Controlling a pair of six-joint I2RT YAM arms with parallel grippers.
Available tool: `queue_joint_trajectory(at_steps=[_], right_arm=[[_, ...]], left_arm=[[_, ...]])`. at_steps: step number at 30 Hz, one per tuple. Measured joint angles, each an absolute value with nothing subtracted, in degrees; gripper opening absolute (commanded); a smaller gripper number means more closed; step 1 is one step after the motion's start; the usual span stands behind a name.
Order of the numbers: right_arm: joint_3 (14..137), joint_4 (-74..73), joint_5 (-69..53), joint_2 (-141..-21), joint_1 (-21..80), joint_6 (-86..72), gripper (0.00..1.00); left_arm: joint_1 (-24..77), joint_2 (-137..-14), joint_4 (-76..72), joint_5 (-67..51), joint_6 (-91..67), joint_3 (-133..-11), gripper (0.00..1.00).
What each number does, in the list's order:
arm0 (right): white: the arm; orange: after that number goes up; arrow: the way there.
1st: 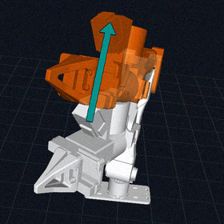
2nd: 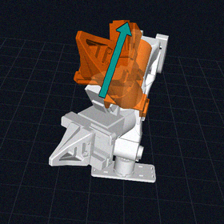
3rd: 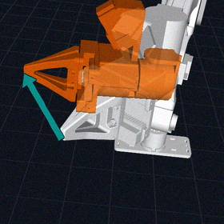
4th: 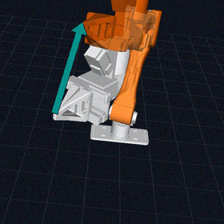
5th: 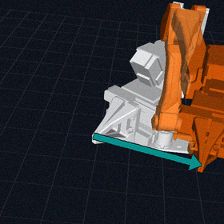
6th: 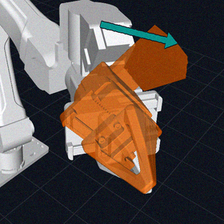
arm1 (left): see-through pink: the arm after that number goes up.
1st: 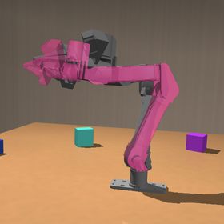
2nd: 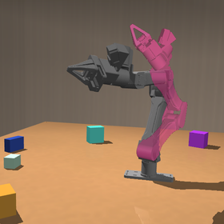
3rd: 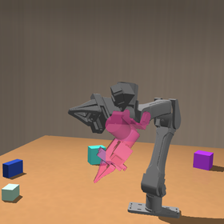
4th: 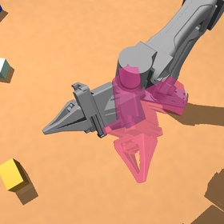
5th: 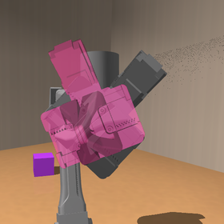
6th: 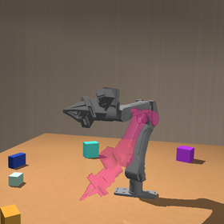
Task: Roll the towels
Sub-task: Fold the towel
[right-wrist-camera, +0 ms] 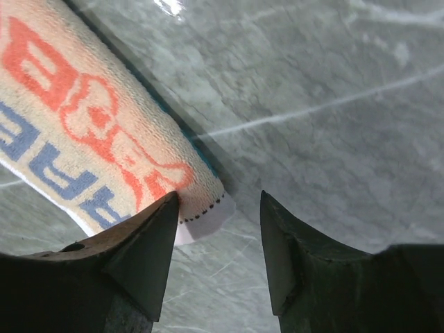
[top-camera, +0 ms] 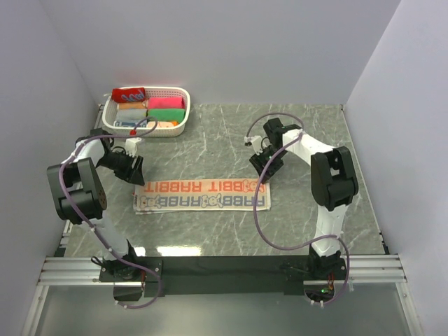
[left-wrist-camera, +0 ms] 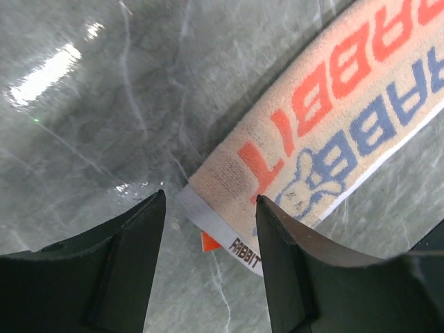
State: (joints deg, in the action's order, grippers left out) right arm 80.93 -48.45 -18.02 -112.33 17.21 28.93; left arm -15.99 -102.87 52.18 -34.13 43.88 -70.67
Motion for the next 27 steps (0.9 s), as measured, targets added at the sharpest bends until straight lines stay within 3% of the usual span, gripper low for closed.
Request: queue_joint_trajectory(at_steps=[8,27], right_arm=[[84.0,-51.9,-21.5,-114.1,17.2,33.7,0.44],[86.8,-60.9,-23.2,-116.6,16.6,42.7,0.44]], left_arm=[[-16.0,-103.5,53.5,-34.4,44.9,-70.7,0.58],[-16.0,-105.2,53.2,-34.2,45.8,-70.7,0.52]])
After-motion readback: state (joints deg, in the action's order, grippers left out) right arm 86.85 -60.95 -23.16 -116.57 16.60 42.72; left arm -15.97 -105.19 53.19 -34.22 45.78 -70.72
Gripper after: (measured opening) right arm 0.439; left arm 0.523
